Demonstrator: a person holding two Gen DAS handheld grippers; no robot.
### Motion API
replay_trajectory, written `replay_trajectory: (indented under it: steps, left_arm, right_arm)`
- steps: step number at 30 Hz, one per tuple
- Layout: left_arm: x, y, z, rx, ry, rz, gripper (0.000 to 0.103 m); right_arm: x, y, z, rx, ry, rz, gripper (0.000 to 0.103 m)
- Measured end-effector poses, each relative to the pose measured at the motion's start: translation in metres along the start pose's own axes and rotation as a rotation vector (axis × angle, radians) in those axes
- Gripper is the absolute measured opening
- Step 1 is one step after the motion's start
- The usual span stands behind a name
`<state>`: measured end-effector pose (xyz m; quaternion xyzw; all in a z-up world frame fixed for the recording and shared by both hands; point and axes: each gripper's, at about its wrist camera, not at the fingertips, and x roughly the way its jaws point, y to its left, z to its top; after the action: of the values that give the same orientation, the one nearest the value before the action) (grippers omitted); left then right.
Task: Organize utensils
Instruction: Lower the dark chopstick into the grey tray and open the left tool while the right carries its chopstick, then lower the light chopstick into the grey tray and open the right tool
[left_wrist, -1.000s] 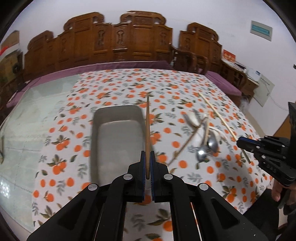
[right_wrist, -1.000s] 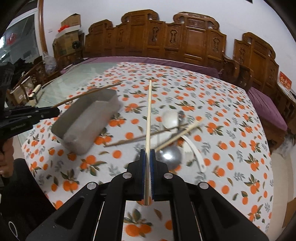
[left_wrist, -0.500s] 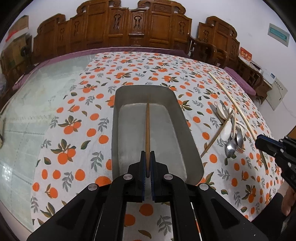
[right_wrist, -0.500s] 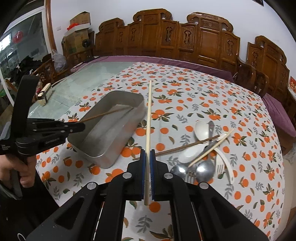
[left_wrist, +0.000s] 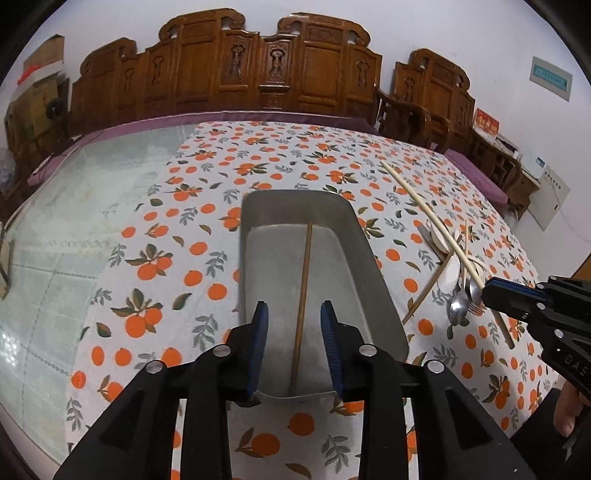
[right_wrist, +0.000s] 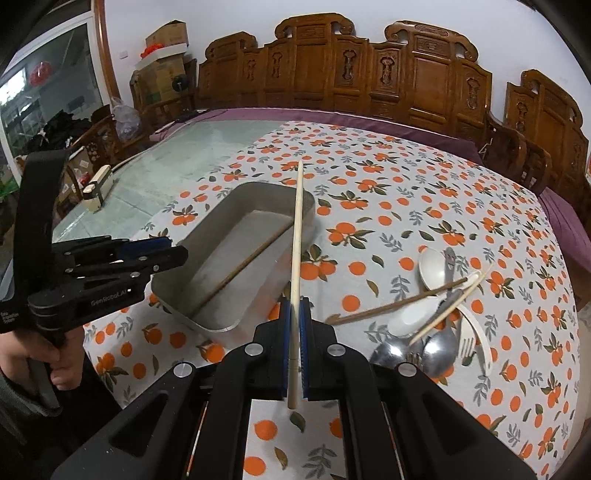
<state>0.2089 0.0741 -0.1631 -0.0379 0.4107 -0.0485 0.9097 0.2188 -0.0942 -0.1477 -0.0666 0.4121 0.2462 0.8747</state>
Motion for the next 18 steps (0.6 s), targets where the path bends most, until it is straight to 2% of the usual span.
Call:
replay_trajectory:
  steps: [2, 8, 10, 15, 18]
  left_arm:
    - [-0.008, 0.006, 0.003, -0.006, -0.022, 0.008, 0.042]
    - [-0.034, 0.028, 0.012, -0.033, -0.077, 0.028, 0.059]
    - [-0.042, 0.033, 0.013, -0.036, -0.094, 0.04, 0.07]
    - [-0.053, 0.04, 0.015, -0.012, -0.131, 0.087, 0.079]
    - [-0.052, 0.041, 0.015, -0.011, -0.124, 0.085, 0.084]
  right_arm:
    - [0.004, 0.003, 0.004, 0.004, -0.001, 0.012, 0.006]
    - [0.025, 0.015, 0.017, 0.012, 0.006, 0.046, 0.006]
    - [0.033, 0.02, 0.02, 0.014, 0.013, 0.058, 0.006]
    - [0.052, 0.035, 0.027, 0.001, 0.027, 0.075, 0.006]
    - [0.066, 0.039, 0.032, 0.006, 0.042, 0.082, 0.006]
